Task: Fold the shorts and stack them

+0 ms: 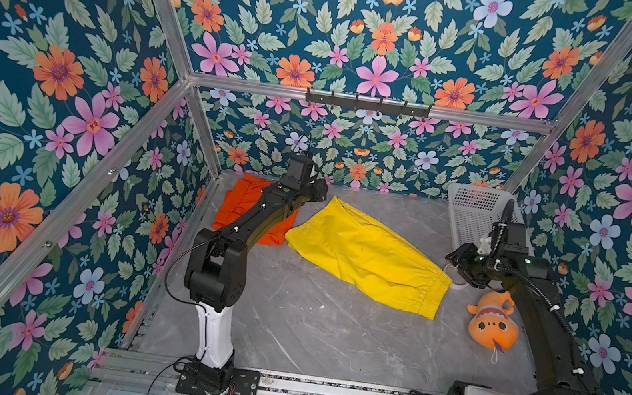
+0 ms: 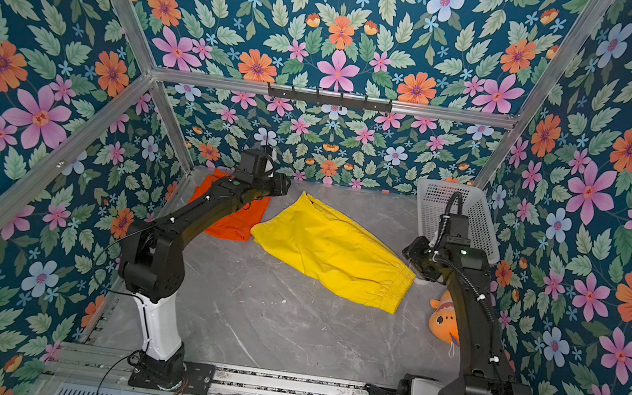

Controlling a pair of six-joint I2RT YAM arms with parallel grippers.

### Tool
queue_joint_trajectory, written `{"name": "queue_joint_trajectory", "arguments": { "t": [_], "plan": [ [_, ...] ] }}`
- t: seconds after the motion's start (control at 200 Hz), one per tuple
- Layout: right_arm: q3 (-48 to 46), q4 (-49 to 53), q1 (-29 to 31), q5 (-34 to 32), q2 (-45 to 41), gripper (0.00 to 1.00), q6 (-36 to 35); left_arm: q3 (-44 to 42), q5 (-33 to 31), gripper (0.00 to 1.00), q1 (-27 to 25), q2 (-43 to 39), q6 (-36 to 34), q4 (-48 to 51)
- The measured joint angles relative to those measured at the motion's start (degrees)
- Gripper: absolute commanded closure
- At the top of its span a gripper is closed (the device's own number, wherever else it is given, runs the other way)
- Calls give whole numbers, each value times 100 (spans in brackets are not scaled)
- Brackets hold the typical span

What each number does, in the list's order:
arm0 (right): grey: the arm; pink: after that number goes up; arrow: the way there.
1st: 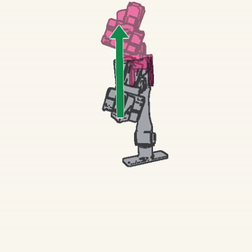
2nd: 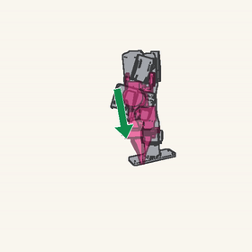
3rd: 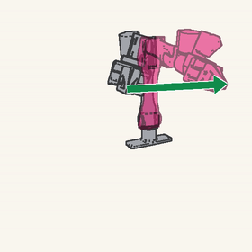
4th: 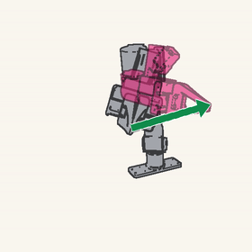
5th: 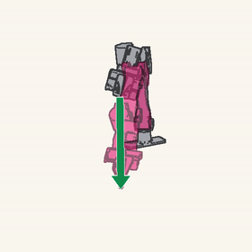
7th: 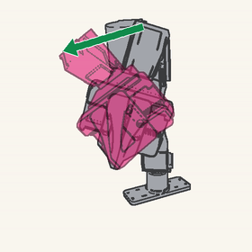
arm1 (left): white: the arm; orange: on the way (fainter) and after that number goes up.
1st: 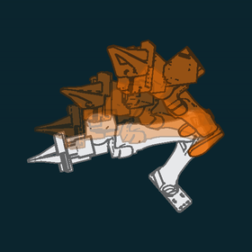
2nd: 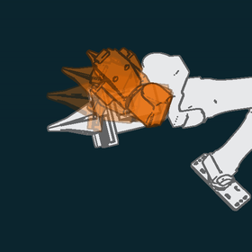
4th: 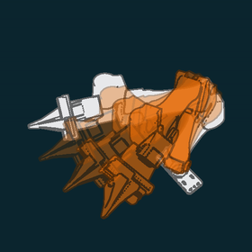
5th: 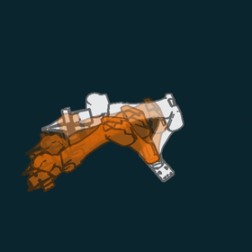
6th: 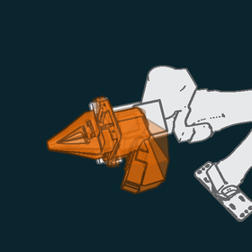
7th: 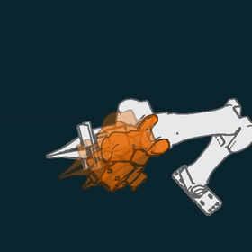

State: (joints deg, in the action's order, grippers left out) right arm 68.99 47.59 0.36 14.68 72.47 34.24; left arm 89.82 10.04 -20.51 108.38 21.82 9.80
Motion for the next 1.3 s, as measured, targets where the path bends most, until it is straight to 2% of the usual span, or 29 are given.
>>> {"name": "queue_joint_trajectory", "arguments": {
  "t": [0.07,0.175,0.38,0.64,0.785,0.965,1.19,1.3],
  "plan": [
    [-337,-225,428,52,46,50,-17,-525,234,47,0,-42,-79,-166],
    [-820,-682,885,267,273,52,0,-831,529,48,-9,210,-74,-258],
    [-1427,-1488,1108,459,778,52,140,-1082,855,48,-9,660,57,-468],
    [-2072,-1908,1078,114,1163,52,229,-1436,885,47,2,841,81,-675],
    [-2446,-2013,817,-63,1261,52,426,-1617,837,47,44,859,79,-743],
    [-2833,-2236,396,20,1067,52,603,-1821,896,47,127,809,68,-1003],
    [-3029,-2354,332,103,876,52,557,-2339,935,47,142,492,31,-1207],
    [-3150,-2090,328,92,588,50,485,-2793,1014,47,140,138,39,-1228]
  ]
}}
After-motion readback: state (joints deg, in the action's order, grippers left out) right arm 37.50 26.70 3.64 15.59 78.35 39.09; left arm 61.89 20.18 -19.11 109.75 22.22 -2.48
